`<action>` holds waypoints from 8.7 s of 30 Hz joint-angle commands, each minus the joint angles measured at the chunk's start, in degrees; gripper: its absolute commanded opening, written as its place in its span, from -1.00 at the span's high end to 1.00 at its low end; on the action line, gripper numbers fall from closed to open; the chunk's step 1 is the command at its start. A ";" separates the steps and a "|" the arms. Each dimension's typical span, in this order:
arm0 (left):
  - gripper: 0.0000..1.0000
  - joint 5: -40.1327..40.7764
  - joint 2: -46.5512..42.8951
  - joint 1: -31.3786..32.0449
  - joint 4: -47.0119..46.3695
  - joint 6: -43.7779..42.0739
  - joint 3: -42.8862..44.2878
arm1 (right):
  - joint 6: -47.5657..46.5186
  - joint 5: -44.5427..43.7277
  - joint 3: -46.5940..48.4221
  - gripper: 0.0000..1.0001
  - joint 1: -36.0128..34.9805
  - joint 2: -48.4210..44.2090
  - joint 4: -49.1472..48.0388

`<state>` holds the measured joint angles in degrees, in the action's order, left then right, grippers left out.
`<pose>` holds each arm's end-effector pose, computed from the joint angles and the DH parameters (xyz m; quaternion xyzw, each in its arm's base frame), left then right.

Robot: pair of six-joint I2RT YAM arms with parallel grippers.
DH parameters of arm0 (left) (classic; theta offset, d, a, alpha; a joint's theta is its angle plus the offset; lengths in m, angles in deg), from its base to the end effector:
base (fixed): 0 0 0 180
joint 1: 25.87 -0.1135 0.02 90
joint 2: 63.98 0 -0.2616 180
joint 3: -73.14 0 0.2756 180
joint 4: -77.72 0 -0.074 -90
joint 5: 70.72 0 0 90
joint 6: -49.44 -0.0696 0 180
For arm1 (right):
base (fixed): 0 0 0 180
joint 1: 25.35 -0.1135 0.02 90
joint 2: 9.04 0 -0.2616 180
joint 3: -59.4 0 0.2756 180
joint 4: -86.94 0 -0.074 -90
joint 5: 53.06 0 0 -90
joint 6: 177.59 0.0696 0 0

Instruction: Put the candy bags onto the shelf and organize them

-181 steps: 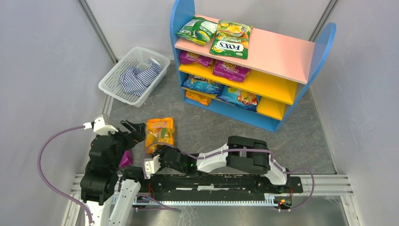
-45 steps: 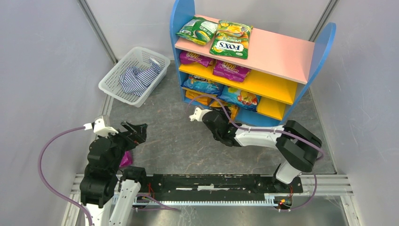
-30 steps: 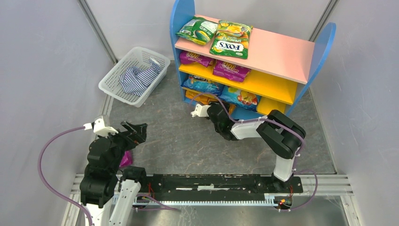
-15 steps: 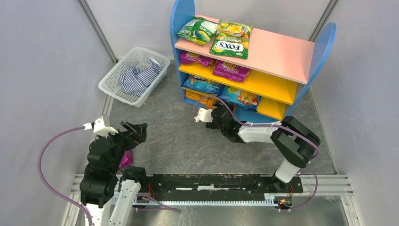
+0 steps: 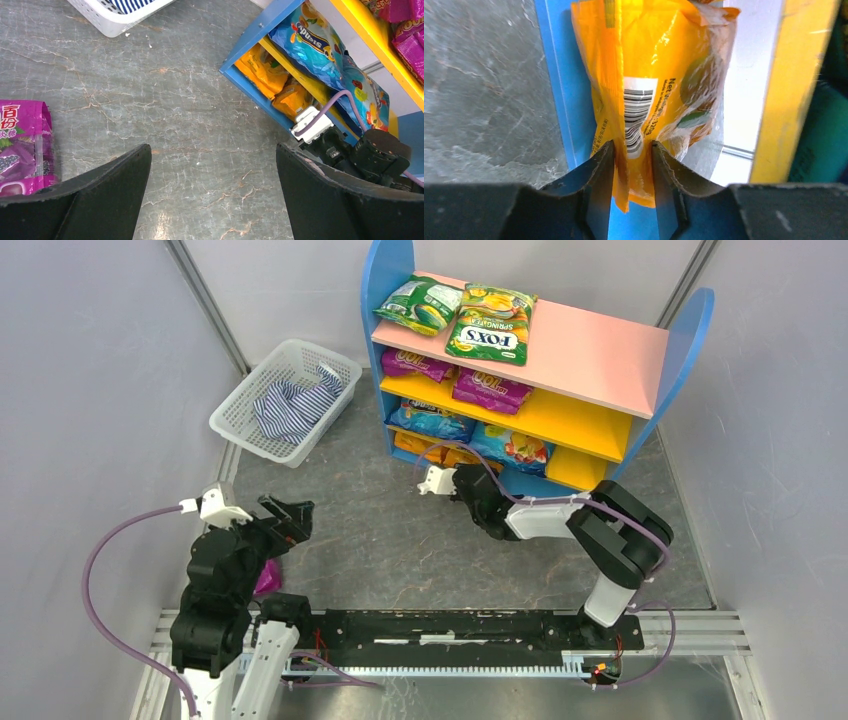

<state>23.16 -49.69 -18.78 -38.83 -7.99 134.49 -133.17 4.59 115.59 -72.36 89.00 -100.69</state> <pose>0.0917 -0.0067 0.3394 -0.1963 0.7760 -0.1776 0.5724 0.2807 0.2465 0.1140 -0.5236 0.6807 -0.2406 0.4523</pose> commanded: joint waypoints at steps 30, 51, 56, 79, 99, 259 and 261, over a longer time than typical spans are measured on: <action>-0.96 14.78 36.59 -0.41 0.19 7.59 3.26 | 34.61 12.99 -8.79 -0.96 -9.79 -31.90 8.10; -0.68 26.68 69.16 -19.49 -10.06 1.95 1.71 | 36.18 15.87 -13.74 -0.96 -9.73 -44.71 4.52; -0.28 23.70 68.51 -19.54 -11.68 1.07 -0.25 | 35.92 15.42 -13.29 -0.96 -9.77 -44.21 5.26; 0.96 10.93 56.65 25.56 -24.35 26.43 -5.20 | 38.00 3.40 -15.96 -0.96 -9.77 -48.29 4.18; -0.25 13.45 48.20 58.24 -27.92 24.00 -11.19 | 41.24 9.42 -14.52 -0.96 -9.69 -48.21 16.03; -1.00 7.27 27.98 3.67 -18.06 -6.91 -3.55 | -24.57 6.89 14.69 0.99 14.20 -39.76 28.38; -1.00 7.02 27.69 3.72 -18.14 -6.99 -3.56 | -24.90 8.28 14.90 0.99 15.07 -38.76 28.42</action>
<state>32.10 -20.73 -14.89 -54.20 -11.42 131.25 -156.95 4.26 128.64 -58.70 48.70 -69.66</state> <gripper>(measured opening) 0.996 0.152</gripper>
